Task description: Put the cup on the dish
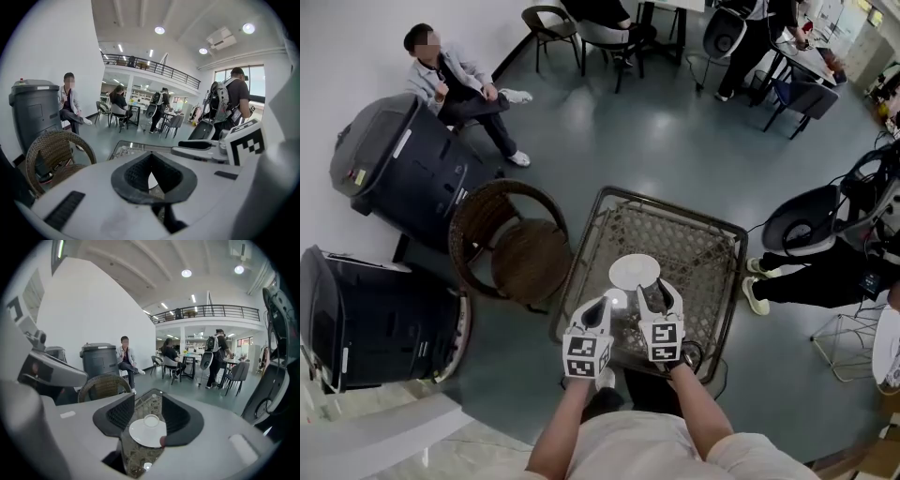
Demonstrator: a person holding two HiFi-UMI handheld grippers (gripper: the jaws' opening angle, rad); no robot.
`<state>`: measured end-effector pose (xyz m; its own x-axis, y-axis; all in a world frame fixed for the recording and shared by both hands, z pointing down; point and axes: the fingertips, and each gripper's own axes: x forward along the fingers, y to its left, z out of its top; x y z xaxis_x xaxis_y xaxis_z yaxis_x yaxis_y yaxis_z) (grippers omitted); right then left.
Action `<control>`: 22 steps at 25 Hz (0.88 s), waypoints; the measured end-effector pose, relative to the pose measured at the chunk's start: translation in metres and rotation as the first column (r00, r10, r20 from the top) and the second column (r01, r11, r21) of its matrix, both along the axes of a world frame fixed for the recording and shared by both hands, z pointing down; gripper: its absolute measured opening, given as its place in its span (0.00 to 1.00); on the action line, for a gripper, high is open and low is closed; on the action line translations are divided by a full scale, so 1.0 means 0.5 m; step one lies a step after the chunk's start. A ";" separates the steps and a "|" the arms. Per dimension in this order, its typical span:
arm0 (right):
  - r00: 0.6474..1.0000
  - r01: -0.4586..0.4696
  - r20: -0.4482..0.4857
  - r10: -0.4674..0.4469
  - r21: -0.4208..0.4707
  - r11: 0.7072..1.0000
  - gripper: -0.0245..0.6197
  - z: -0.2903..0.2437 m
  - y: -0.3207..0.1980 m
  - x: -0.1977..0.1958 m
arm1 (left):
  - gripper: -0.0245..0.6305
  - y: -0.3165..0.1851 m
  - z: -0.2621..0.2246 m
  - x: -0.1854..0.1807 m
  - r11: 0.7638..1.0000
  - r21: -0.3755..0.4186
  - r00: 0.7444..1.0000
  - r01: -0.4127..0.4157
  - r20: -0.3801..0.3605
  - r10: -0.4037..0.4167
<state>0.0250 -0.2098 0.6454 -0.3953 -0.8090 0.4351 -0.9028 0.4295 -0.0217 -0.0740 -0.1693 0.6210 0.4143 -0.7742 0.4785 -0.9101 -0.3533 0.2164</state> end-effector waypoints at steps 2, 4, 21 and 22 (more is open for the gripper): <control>1.000 0.014 0.013 -0.014 0.030 0.999 0.29 -0.048 0.018 -0.009 | 0.04 0.000 -0.030 -0.003 1.000 0.030 1.000 -0.001 -0.015 0.002; 0.999 0.013 0.037 -0.016 0.071 0.997 0.24 -0.101 0.033 -0.015 | 0.04 -0.001 -0.067 -0.001 0.998 0.069 0.999 -0.011 -0.029 0.013; 0.994 -0.076 0.098 0.053 0.249 0.966 0.04 -0.418 0.132 -0.049 | 0.04 0.039 -0.360 0.014 0.923 0.374 0.987 -0.092 -0.087 0.133; 0.994 -0.074 0.098 0.049 0.263 0.962 0.04 -0.430 0.136 -0.054 | 0.04 0.042 -0.365 0.013 0.920 0.381 0.987 -0.093 -0.086 0.136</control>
<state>-0.0019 -0.1420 0.4303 -0.3689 -0.9145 0.1662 -0.9272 0.3746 0.0032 -0.0673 -0.1483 0.4383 0.5437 -0.8321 0.1096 -0.8371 -0.5281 0.1428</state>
